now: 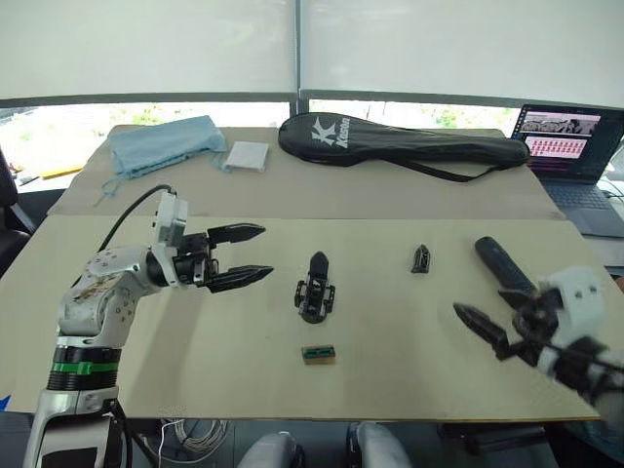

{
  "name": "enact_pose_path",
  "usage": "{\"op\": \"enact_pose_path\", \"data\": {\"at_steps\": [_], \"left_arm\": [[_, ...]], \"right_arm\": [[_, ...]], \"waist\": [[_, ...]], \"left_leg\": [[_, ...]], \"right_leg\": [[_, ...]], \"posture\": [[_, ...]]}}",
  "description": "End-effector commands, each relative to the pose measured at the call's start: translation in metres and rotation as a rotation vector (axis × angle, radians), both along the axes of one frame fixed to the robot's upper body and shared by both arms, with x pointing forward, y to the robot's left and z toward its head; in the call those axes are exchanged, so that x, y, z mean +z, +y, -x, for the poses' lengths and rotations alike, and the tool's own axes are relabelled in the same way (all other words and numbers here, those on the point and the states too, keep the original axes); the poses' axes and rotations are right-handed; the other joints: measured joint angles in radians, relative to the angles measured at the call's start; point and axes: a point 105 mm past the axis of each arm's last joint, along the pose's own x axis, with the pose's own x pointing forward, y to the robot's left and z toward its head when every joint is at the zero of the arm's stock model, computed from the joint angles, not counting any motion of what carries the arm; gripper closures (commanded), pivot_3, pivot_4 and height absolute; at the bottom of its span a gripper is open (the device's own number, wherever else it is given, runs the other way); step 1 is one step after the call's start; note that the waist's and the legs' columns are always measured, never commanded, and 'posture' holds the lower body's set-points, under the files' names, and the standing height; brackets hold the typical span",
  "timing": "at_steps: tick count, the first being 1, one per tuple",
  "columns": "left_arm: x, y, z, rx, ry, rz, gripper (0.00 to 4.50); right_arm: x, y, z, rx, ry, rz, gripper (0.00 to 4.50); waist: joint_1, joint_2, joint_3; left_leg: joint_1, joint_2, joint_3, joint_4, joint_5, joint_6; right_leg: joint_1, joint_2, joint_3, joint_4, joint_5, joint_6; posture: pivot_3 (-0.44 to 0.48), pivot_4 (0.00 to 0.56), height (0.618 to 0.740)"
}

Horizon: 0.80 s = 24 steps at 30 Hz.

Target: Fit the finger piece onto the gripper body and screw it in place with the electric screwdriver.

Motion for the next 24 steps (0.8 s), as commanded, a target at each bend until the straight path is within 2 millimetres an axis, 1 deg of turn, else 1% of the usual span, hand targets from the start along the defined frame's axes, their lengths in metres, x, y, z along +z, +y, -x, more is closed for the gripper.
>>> {"op": "enact_pose_path", "data": {"at_steps": [1,3,4,6,10,12,15,17,22,24], "left_arm": [[0.005,-0.007,0.005,-0.02,-0.021,0.005,0.09],[0.003,-0.012,0.007,-0.033,-0.027,0.001,0.09],[0.003,-0.014,0.007,-0.037,-0.032,0.001,0.09],[0.004,-0.017,0.006,-0.039,-0.047,0.0,0.09],[0.001,-0.022,0.007,-0.051,-0.041,-0.004,0.09],[-0.002,-0.023,0.008,-0.059,-0.033,-0.011,0.09],[-0.003,-0.024,0.008,-0.061,-0.032,-0.009,0.09],[-0.002,-0.025,0.007,-0.06,-0.039,-0.009,0.09],[-0.001,-0.022,0.005,-0.049,-0.046,-0.012,0.09],[-0.001,-0.022,0.005,-0.047,-0.046,-0.013,0.09]], "right_arm": [[0.01,-0.009,-0.026,-0.067,0.125,0.001,0.0],[0.014,-0.011,-0.043,-0.079,0.228,0.029,0.0],[0.016,-0.009,-0.052,-0.075,0.267,0.011,0.0],[0.02,-0.006,-0.067,-0.084,0.294,0.007,0.0],[0.022,-0.002,-0.101,-0.139,0.406,-0.072,0.0],[0.022,-0.002,-0.111,-0.166,0.447,-0.062,0.0],[0.019,0.0,-0.128,-0.222,0.521,-0.094,0.0],[0.016,0.001,-0.137,-0.253,0.548,-0.069,0.0],[-0.001,0.002,-0.146,-0.302,0.618,0.011,0.0],[-0.004,0.007,-0.15,-0.301,0.628,0.032,0.0]], "waist": [[0.002,0.0,0.0],[0.0,0.0,0.001],[-0.002,-0.001,0.002],[-0.003,-0.004,0.003],[-0.003,-0.004,0.003],[0.0,-0.004,0.002],[0.0,-0.003,0.002],[-0.005,-0.003,0.002],[-0.009,-0.003,0.002],[-0.012,-0.003,0.002]], "left_leg": [[-0.001,0.0,0.0,0.0,0.0,0.0],[-0.001,-0.001,0.001,0.001,0.0,0.001],[-0.003,-0.001,0.001,0.001,0.001,0.002],[-0.003,-0.001,0.001,0.002,0.001,0.002],[-0.01,-0.001,0.001,0.003,0.001,0.004],[-0.013,-0.001,0.002,0.003,0.002,0.006],[-0.021,-0.003,0.002,0.005,0.003,0.006],[-0.023,-0.003,0.002,0.005,0.003,0.006],[-0.023,-0.004,0.002,0.005,0.003,0.006],[-0.023,-0.004,0.002,0.005,0.003,0.006]], "right_leg": [[-0.001,0.0,0.0,0.0,0.0,0.0],[-0.001,-0.001,0.0,-0.001,0.0,0.0],[-0.001,-0.002,-0.001,-0.001,0.001,0.0],[-0.001,-0.003,-0.001,-0.002,0.001,0.0],[-0.005,-0.003,-0.002,-0.003,0.001,0.001],[-0.008,-0.004,-0.002,-0.003,0.002,0.001],[-0.017,-0.004,-0.002,-0.001,0.003,0.002],[-0.019,-0.004,-0.003,-0.001,0.003,0.002],[-0.019,-0.004,-0.005,0.0,0.003,0.002],[-0.019,-0.004,-0.005,0.0,0.003,0.002]], "posture": [[0.0,0.15,0.74],[0.0,0.15,0.74],[0.0,0.15,0.74],[0.0,0.15,0.74],[0.0,0.15,0.74],[0.0,0.15,0.74],[0.0,0.15,0.74],[0.0,0.15,0.74],[0.0,0.15,0.74],[0.0,0.15,0.74]]}}
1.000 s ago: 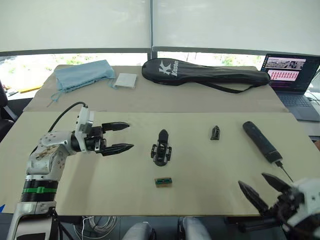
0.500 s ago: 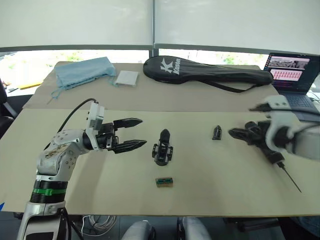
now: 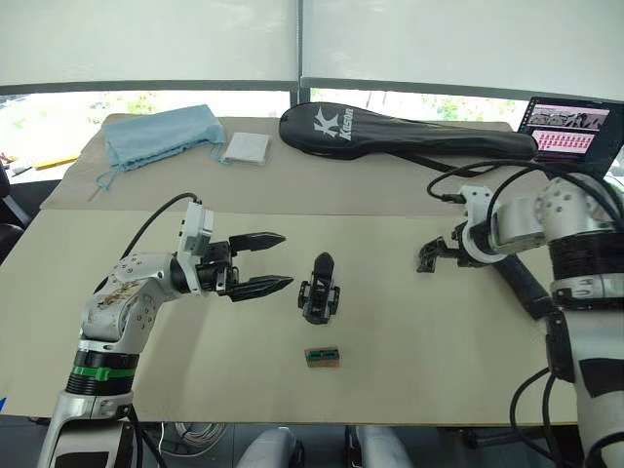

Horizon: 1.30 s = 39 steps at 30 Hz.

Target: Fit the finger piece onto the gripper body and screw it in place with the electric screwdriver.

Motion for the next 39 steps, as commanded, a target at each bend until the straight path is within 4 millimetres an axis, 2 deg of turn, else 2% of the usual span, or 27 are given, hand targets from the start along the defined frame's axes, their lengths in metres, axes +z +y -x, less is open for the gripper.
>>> {"op": "enact_pose_path", "data": {"at_steps": [1,8,21,22,23,26,30,31,34,36,38,39], "left_arm": [[0.009,0.003,0.0,0.008,-0.052,-0.003,0.09],[0.008,0.001,0.002,0.013,-0.054,0.001,0.09],[0.009,0.007,0.002,0.047,-0.062,-0.009,0.09],[0.009,0.008,0.002,0.048,-0.063,-0.01,0.0],[0.009,0.008,0.002,0.049,-0.063,-0.011,0.0],[0.01,0.01,0.002,0.054,-0.066,-0.013,0.0],[0.01,0.01,0.001,0.059,-0.067,-0.008,0.0],[0.01,0.01,0.0,0.06,-0.067,-0.006,0.0],[0.011,0.01,-0.004,0.078,-0.073,0.012,0.0],[0.021,0.01,-0.009,0.114,-0.072,0.07,0.0],[0.03,0.01,-0.015,0.167,-0.063,0.14,0.0],[0.033,0.01,-0.015,0.164,0.012,0.186,0.0]], "right_arm": [[0.008,0.003,-0.011,-0.008,-0.026,0.033,0.0],[0.007,0.022,-0.026,0.017,-0.043,0.023,0.0],[-0.018,0.029,-0.022,0.088,0.031,0.078,0.0],[-0.02,0.03,-0.02,0.084,0.049,0.059,0.53],[-0.021,0.032,-0.018,0.084,0.065,0.046,0.68],[-0.025,0.035,-0.013,0.096,0.091,0.035,1.92],[-0.027,0.033,-0.009,0.099,0.098,0.03,3.24],[-0.026,0.033,-0.009,0.098,0.094,0.026,3.4],[-0.013,0.037,-0.015,0.14,-0.003,-0.006,3.39],[0.01,0.043,-0.025,0.197,-0.157,-0.041,3.39],[0.041,0.039,-0.03,0.234,-0.34,-0.035,3.39],[0.055,0.039,-0.029,0.258,-0.422,-0.049,3.39]], "waist": [[-0.006,0.0,0.0],[-0.023,0.0,0.0],[-0.024,0.001,0.0],[-0.024,0.001,0.0],[-0.024,0.001,0.0],[-0.024,0.001,0.0],[-0.024,0.001,0.0],[-0.024,0.001,-0.001],[-0.023,0.001,0.0],[-0.023,0.001,0.0],[-0.021,0.001,0.0],[-0.02,0.001,0.0]], "left_leg": [[0.0,0.0,0.0,0.0,0.0,0.0],[0.003,0.0,0.0,0.0,0.005,-0.007],[0.003,0.0,0.0,-0.001,0.005,-0.007],[0.003,0.0,0.0,-0.001,0.005,-0.007],[0.003,0.0,0.0,-0.001,0.005,-0.007],[0.004,0.0,0.0,-0.001,0.005,-0.007],[0.004,0.0,-0.001,-0.001,0.005,-0.007],[0.004,0.0,-0.001,-0.001,0.005,-0.007],[0.004,0.0,-0.001,-0.001,0.005,-0.007],[0.004,0.0,-0.001,0.0,0.005,-0.007],[0.004,0.0,0.0,0.0,0.005,-0.007],[0.003,0.0,0.0,0.0,0.005,-0.007]], "right_leg": [[0.0,0.0,0.0,0.0,0.0,0.0],[0.0,0.0,0.001,0.003,0.002,-0.003],[-0.001,0.0,0.002,0.005,0.002,-0.005],[-0.001,0.0,0.002,0.006,0.002,-0.005],[-0.001,0.0,0.002,0.006,0.002,-0.005],[-0.001,0.0,0.002,0.006,0.002,-0.005],[0.0,0.0,0.002,0.007,0.002,-0.005],[0.0,0.0,0.002,0.007,0.002,-0.005],[0.0,0.0,0.002,0.007,0.002,-0.005],[-0.001,0.0,0.002,0.007,0.002,-0.005],[-0.001,0.0,0.003,0.007,0.002,-0.005],[-0.002,0.0,0.003,0.007,0.002,-0.005]], "posture": [[0.0,0.15,0.74],[0.0,0.15,0.74],[0.0,0.15,0.74],[0.0,0.15,0.74],[0.0,0.15,0.74],[0.0,0.15,0.74],[0.0,0.15,0.74],[0.0,0.15,0.74],[0.0,0.15,0.74],[0.0,0.15,0.74],[0.0,0.15,0.74],[0.0,0.15,0.74]]}}
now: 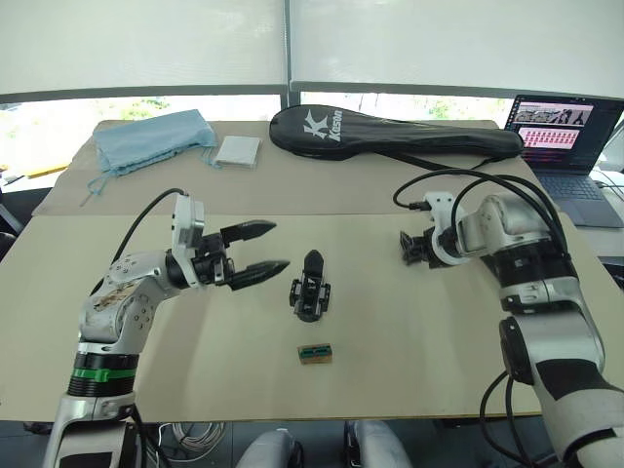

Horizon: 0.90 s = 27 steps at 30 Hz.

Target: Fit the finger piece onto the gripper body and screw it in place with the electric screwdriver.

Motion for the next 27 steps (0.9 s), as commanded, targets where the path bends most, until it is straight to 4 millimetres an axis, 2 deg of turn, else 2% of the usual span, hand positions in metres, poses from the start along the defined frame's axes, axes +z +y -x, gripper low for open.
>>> {"op": "enact_pose_path", "data": {"at_steps": [1,3,4,6,8,11,15,19,27], "left_arm": [[0.022,0.003,-0.002,0.02,0.079,0.125,0.0],[0.027,0.003,-0.008,0.077,0.141,0.177,0.0],[0.029,0.004,-0.01,0.105,0.15,0.191,0.0],[0.032,0.004,-0.013,0.138,0.169,0.213,0.0],[0.043,0.0,-0.017,0.152,0.178,0.294,0.0],[0.054,-0.007,-0.023,0.164,0.196,0.372,0.0],[0.068,-0.03,-0.028,0.112,0.252,0.493,0.0],[0.075,-0.066,-0.027,0.06,0.285,0.572,0.0],[0.075,-0.076,-0.026,0.047,0.297,0.603,0.0]], "right_arm": [[0.069,0.002,-0.005,0.08,-0.331,-0.059,3.39],[0.105,0.019,0.012,0.298,-0.603,-0.006,3.39],[0.115,0.026,0.021,0.377,-0.691,0.032,3.39],[0.126,0.033,0.031,0.441,-0.802,0.071,3.39],[0.137,0.044,0.044,0.511,-0.953,0.161,3.39],[0.138,0.061,0.061,0.604,-1.073,0.238,3.39],[0.135,0.09,0.08,0.708,-1.204,0.295,3.39],[0.128,0.115,0.084,0.74,-1.235,0.299,3.39],[0.127,0.125,0.088,0.736,-1.252,0.286,3.39]], "waist": [[0.001,0.0,0.0],[0.005,0.0,0.0],[0.006,0.0,0.0],[0.005,0.0,0.0],[0.003,0.0,0.0],[0.005,-0.001,0.0],[0.006,-0.001,0.0],[0.008,-0.002,0.0],[0.007,-0.002,0.0]], "left_leg": [[0.0,0.0,0.0,0.0,0.0,0.0],[0.0,0.0,-0.001,0.0,0.0,0.0],[0.0,0.0,-0.002,-0.001,0.0,0.0],[0.0,0.0,-0.004,-0.001,0.0,0.0],[0.0,-0.001,-0.003,0.0,0.0,0.0],[0.001,-0.001,-0.003,0.002,0.0,-0.001],[0.003,-0.001,-0.002,0.003,0.001,-0.002],[0.003,-0.001,-0.002,0.005,0.001,-0.003],[0.003,-0.001,-0.002,0.005,0.002,-0.004]], "right_leg": [[-0.001,0.0,0.0,0.001,0.0,0.0],[-0.001,0.0,0.0,0.006,0.0,0.0],[0.0,0.001,-0.001,0.006,0.0,0.0],[0.0,0.001,-0.001,0.005,0.0,0.0],[0.0,0.001,0.0,0.006,0.0,0.001],[0.001,0.001,0.001,0.005,0.0,0.001],[0.001,0.001,0.001,0.005,0.0,0.001],[0.002,0.001,0.001,0.006,0.0,0.0],[0.001,0.003,0.002,0.006,0.0,0.0]], "posture": [[0.0,0.15,0.74],[0.0,0.15,0.74],[0.0,0.15,0.74],[0.0,0.15,0.74],[0.0,0.15,0.74],[0.0,0.15,0.74],[0.0,0.15,0.74],[0.0,0.15,0.74],[0.0,0.15,0.74]]}}
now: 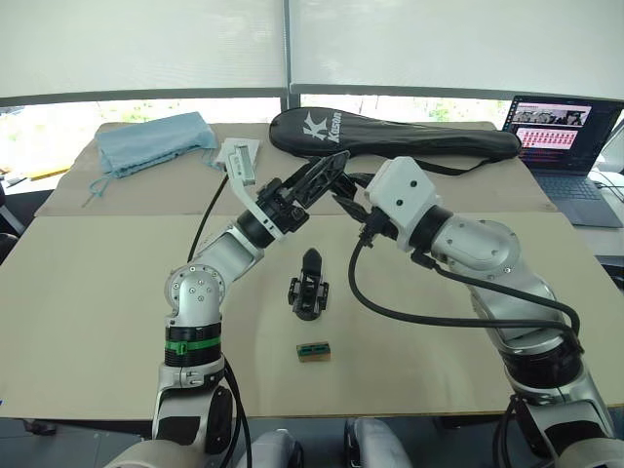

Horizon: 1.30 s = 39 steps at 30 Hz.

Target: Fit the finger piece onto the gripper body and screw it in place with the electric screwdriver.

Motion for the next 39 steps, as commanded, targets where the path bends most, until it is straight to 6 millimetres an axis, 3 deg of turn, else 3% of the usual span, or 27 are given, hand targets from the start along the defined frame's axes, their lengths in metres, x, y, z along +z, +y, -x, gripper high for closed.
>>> {"op": "enact_pose_path", "data": {"at_steps": [1,4,6,9,14,22,24,25,27,30,35,39], "left_arm": [[0.016,0.0,0.006,0.004,-0.066,0.033,0.0],[0.017,0.004,0.006,0.017,-0.07,0.041,0.0],[0.016,0.006,0.006,0.022,-0.071,0.043,0.57],[0.019,0.006,0.008,0.027,-0.078,0.054,1.87],[0.02,0.005,0.012,0.026,-0.08,0.067,4.42],[0.02,0.007,0.013,0.007,-0.051,0.121,4.5],[0.022,0.009,0.012,-0.002,-0.043,0.153,4.5],[0.023,0.011,0.012,-0.004,-0.041,0.164,4.5],[0.027,0.019,0.009,-0.015,-0.049,0.17,4.5],[0.027,0.024,0.011,-0.092,-0.083,0.082,4.5],[0.027,0.026,0.022,-0.312,-0.106,-0.107,4.5],[0.018,0.021,0.038,-0.533,-0.072,-0.27,4.5]], "right_arm": [[0.017,0.004,0.009,0.011,-0.079,-0.02,3.39],[0.015,0.003,0.009,0.004,-0.074,-0.021,3.39],[0.014,0.002,0.008,-0.001,-0.069,-0.021,3.39],[0.013,0.002,0.007,-0.006,-0.065,-0.02,3.39],[0.01,0.001,0.006,-0.01,-0.058,-0.015,3.39],[0.015,-0.006,0.005,-0.026,-0.043,-0.063,3.39],[0.017,-0.007,0.007,-0.021,-0.051,-0.066,2.36],[0.018,-0.008,0.007,-0.019,-0.053,-0.066,2.01],[0.022,-0.028,0.012,0.008,-0.015,-0.069,1.34],[0.025,-0.041,0.03,0.182,0.124,-0.082,0.26],[0.022,-0.061,0.055,0.348,0.523,-0.129,0.26],[0.016,-0.059,0.07,0.421,0.809,-0.144,0.26]], "waist": [[0.0,0.0,0.0],[0.0,0.0,0.0],[0.0,0.0,0.0],[0.0,0.0,0.0],[0.001,0.0,0.0],[0.001,0.0,0.0],[0.001,0.0,0.0],[0.001,0.0,0.0],[0.005,0.0,0.0],[0.009,0.0,0.0],[0.006,0.0,0.0],[0.002,0.0,0.0]], "left_leg": [[0.0,0.0,0.0,0.0,0.0,0.0],[0.0,0.0,0.0,0.0,0.0,0.0],[0.0,0.0,0.0,0.0,0.0,0.0],[0.0,0.0,0.0,0.0,0.0,0.0],[0.0,0.0,0.0,0.0,0.0,0.0],[0.0,0.0,0.0,0.0,0.0,0.0],[0.0,0.0,0.0,0.0,0.0,0.0],[0.0,0.0,0.0,0.0,0.0,0.0],[0.0,0.0,0.0,0.0,0.0,0.0],[0.0,0.0,0.0,0.0,0.0,0.0],[0.0,0.001,0.0,-0.001,0.0,0.0],[0.0,0.001,-0.001,-0.003,0.0,0.001]], "right_leg": [[0.0,0.0,0.0,0.0,0.0,0.0],[0.0,0.0,0.0,0.0,0.0,0.0],[0.0,0.0,0.0,0.0,0.0,0.0],[0.0,0.0,0.0,0.0,0.0,0.0],[0.0,0.0,0.0,0.0,0.0,0.0],[0.0,0.0,0.0,0.0,0.0,0.0],[0.0,0.0,0.0,0.0,0.0,0.0],[0.0,0.0,0.0,0.0,0.0,0.0],[0.0,0.0,0.0,0.0,0.0,0.0],[0.001,0.001,0.0,-0.001,0.0,0.0],[0.0,0.001,0.0,-0.001,0.0,-0.001],[0.0,0.0,0.001,-0.001,-0.001,-0.001]], "posture": [[0.0,0.15,0.74],[0.0,0.15,0.74],[0.0,0.15,0.74],[0.0,0.15,0.74],[0.0,0.15,0.74],[0.0,0.15,0.74],[0.0,0.15,0.74],[0.0,0.15,0.74],[0.0,0.15,0.74],[0.0,0.15,0.74],[0.0,0.15,0.74],[0.0,0.15,0.74]]}}
